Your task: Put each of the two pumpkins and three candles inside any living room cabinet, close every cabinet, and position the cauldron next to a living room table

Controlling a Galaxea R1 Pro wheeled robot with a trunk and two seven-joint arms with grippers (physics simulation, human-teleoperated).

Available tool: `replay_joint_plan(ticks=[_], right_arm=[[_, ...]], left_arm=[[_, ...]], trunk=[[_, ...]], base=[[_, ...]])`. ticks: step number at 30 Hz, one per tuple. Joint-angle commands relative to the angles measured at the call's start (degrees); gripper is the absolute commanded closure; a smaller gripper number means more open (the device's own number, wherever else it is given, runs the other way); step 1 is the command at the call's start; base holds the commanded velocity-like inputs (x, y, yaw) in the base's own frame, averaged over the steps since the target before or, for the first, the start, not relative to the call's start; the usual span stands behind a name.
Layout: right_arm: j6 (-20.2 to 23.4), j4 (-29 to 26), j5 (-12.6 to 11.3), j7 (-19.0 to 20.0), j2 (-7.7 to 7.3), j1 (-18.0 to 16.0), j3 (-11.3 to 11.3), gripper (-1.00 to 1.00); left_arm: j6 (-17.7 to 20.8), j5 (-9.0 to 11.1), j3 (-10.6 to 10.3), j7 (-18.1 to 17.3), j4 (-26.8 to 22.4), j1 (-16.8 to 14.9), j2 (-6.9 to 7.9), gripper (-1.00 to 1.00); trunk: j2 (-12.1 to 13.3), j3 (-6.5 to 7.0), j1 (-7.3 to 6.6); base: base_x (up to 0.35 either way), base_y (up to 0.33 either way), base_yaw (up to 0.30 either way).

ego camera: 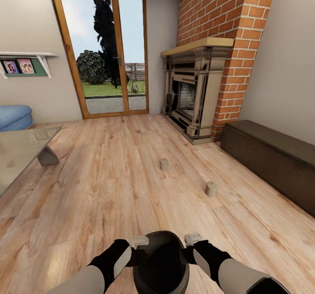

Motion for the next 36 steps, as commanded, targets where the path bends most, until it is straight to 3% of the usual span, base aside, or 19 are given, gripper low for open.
replay_joint_plan(ticks=[1,16,36], right_arm=[[0.2,-0.1,-0.5,0.0,-0.03,0.0,0.5,-1.00],[0.2,-0.1,-0.5,0.0,-0.03,0.0,0.5,-1.00],[0.2,-0.1,-0.5,0.0,-0.03,0.0,0.5,-1.00]], left_arm=[[0.2,0.6,-0.4,0.5,-0.1,0.0,0.03,-1.00],[0.2,0.6,-0.4,0.5,0.0,0.0,0.03,-1.00],[0.4,0.6,-0.5,0.8,0.0,0.0,0.03,-1.00]], trunk=[[0.0,-0.05,-0.01],[0.0,-0.05,-0.01],[-0.3,-4.48,0.50]], base=[[0.006,0.000,0.000],[0.086,0.000,0.000],[0.001,0.000,0.000]])
